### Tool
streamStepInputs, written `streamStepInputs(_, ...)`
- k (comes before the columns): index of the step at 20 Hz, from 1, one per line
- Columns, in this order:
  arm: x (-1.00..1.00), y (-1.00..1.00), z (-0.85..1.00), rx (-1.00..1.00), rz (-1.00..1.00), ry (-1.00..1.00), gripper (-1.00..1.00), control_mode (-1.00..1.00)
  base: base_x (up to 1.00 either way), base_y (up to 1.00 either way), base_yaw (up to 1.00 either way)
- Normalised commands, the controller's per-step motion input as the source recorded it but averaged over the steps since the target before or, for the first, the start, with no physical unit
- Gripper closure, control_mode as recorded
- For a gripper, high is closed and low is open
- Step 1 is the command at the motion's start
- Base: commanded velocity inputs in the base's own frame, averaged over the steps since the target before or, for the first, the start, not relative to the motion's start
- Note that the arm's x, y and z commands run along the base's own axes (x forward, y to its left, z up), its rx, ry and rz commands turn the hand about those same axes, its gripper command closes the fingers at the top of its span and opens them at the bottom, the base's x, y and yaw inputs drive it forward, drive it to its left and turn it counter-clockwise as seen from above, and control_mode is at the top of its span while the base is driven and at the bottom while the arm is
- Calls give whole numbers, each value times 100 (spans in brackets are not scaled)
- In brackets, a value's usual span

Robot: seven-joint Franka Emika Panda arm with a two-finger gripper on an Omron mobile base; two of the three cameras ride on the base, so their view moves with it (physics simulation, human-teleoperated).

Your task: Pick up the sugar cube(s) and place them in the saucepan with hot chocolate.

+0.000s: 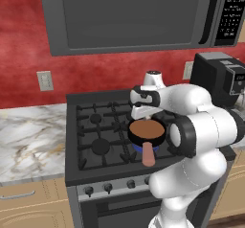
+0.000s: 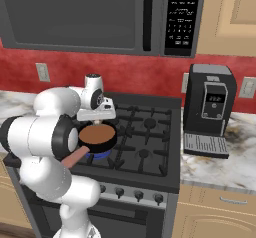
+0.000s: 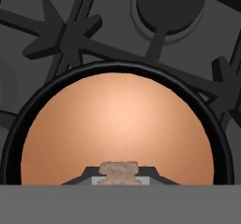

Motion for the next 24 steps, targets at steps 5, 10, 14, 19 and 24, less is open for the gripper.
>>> streamStepInputs(5,0,-1,0,0,0,2,-100,-100,0,0,0)
streamStepInputs(10,-2,0,0,0,0,0,-100,-100,0,0,0)
streamStepInputs(14,-13,0,0,0,0,0,-100,-100,0,0,0)
streamStepInputs(19,-9,0,0,0,0,0,-100,-100,0,0,0)
streamStepInputs(24,-6,0,18,5,0,-7,-100,-100,0,0,0)
